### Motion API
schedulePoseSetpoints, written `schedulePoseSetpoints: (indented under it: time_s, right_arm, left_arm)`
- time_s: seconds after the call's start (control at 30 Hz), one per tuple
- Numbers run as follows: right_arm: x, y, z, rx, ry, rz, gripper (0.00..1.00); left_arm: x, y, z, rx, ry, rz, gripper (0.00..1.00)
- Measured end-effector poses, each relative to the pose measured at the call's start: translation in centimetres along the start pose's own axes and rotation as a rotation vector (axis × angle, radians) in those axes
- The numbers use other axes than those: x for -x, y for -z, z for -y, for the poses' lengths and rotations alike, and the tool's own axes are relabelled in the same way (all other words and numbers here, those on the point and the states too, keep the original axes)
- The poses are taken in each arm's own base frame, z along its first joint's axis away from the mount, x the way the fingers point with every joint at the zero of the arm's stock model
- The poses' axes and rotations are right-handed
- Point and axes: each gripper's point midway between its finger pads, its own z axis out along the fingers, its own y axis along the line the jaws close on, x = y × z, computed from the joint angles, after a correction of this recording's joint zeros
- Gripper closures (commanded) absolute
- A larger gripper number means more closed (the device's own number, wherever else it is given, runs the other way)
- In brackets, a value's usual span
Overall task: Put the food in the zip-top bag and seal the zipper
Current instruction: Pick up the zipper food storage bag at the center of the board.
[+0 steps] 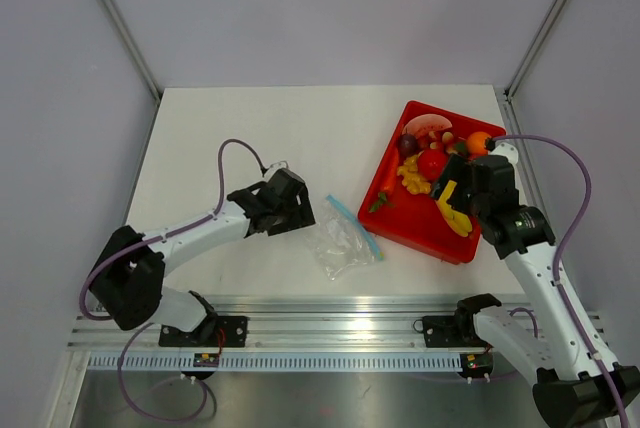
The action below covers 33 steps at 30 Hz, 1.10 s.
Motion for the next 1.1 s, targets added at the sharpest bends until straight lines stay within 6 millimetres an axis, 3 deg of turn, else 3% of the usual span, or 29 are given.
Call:
schedulePoseSetpoints:
  time_s: [0.13, 0.2, 0.37, 0.53, 0.63, 0.73, 0.9, 1.1]
  right_arm:
    - [-0.2, -0.1, -0.1, 0.003, 0.001, -0.008, 0.0]
    - [-0.3, -0.3, -0.1, 0.001, 0.003, -0.015, 0.01]
    - [-0.9, -0.5, -0.6, 0.027, 0.006, -0.048, 0.01]
    - [-1.4, -0.6, -1.3, 0.064, 0.011, -0.079, 0.0]
    - [-1.7, -0.7, -1.5, 0.075, 0.015, -0.094, 0.01]
    - [-2.0, -0.8, -1.8, 0.088, 0.02, -0.116, 0.01]
    - [-2.8, -0.8, -2.9, 0.142, 0.035, -0.158, 0.01]
    - [-4.9, -0.5, -7.0, 0.281, 0.098, -0.243, 0.01]
  left_arm:
    - [-0.9, -1.7, 0.0, 0.024, 0.012, -0.026, 0.32]
    - [-1.3, -2.5, 0.1, 0.027, 0.013, -0.037, 0.39]
    - [-1.9, -3.8, 0.0, 0.041, 0.007, -0.054, 0.67]
    - [-2.1, -4.4, -0.2, 0.058, -0.032, -0.068, 0.8]
    - [-1.4, -4.3, -0.1, 0.053, -0.051, -0.059, 1.0]
    - [-0.4, -4.1, -0.1, 0.051, -0.085, -0.046, 1.0]
    - [1.7, -2.4, -1.2, 0.04, -0.153, -0.01, 1.0]
    - [6.0, 3.1, -1.1, -0.094, -0.18, 0.104, 1.0]
